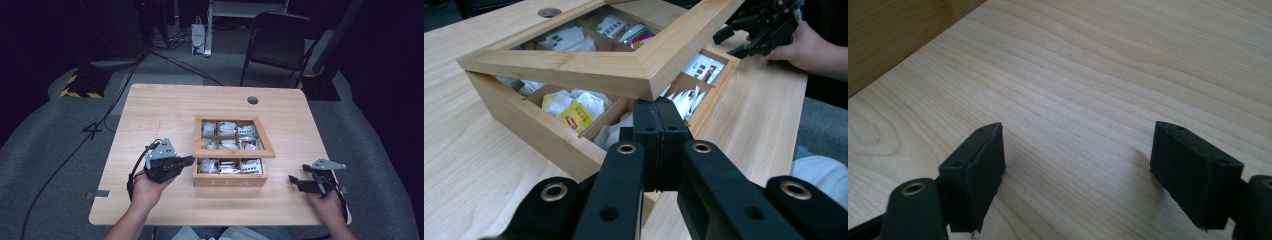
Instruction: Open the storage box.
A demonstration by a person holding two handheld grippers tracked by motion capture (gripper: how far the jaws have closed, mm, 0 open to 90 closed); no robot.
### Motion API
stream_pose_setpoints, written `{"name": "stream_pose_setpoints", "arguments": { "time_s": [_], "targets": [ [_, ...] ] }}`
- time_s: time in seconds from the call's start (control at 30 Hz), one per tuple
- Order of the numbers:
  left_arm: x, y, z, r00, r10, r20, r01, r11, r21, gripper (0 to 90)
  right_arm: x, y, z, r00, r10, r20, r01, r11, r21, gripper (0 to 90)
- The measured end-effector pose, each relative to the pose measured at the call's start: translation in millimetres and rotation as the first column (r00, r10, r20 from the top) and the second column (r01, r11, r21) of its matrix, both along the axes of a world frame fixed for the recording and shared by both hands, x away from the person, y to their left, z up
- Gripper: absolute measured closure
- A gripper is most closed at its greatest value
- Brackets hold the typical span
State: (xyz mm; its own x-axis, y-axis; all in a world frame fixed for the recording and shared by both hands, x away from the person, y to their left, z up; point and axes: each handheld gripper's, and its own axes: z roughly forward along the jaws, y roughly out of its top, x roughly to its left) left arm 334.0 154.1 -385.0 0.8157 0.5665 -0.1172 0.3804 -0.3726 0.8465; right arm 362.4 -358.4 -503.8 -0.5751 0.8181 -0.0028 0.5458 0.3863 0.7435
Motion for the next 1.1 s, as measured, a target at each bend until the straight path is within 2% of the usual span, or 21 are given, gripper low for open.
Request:
{"name": "stream_pose_setpoints", "arguments": {
  "time_s": [0.4, 0.63, 0.67, 0.73, 0.97, 1.1],
  "targets": [
    [7.5, -3.1, 17.0, 0.9998, 0.011, 0.018, -0.010, 0.9987, -0.050, 90.0, 0.0, 0.0, 0.0, 1.0000, 0.000, 0.000, 0.000, 1.000, 0.000, 22.0],
    [12.6, -6.8, 24.3, 0.9987, 0.020, 0.047, -0.017, 0.9974, -0.071, 90.0, 0.0, 0.0, 0.0, 1.0000, -0.001, 0.000, 0.001, 1.000, 0.000, 22.0],
    [14.4, -6.9, 24.9, 0.9987, 0.022, 0.046, -0.018, 0.9956, -0.092, 90.0, 0.1, 0.0, 0.0, 1.0000, 0.000, 0.000, 0.000, 1.000, 0.000, 22.0],
    [16.7, -7.0, 25.6, 0.9985, 0.022, 0.051, -0.017, 0.9945, -0.104, 90.0, 0.1, 0.0, 0.0, 1.0000, 0.000, 0.000, 0.000, 1.000, 0.001, 21.9],
    [22.8, -12.7, 30.0, 0.9962, 0.032, 0.081, -0.024, 0.9953, -0.094, 90.0, 0.2, 0.1, 0.0, 1.0000, -0.003, 0.000, 0.003, 1.000, 0.001, 22.0],
    [27.7, -14.5, 30.9, 0.9966, 0.022, 0.079, -0.015, 0.9955, -0.094, 89.9, 0.2, 0.0, 0.0, 1.0000, -0.004, 0.000, 0.004, 1.000, 0.001, 22.0]
  ]
}}
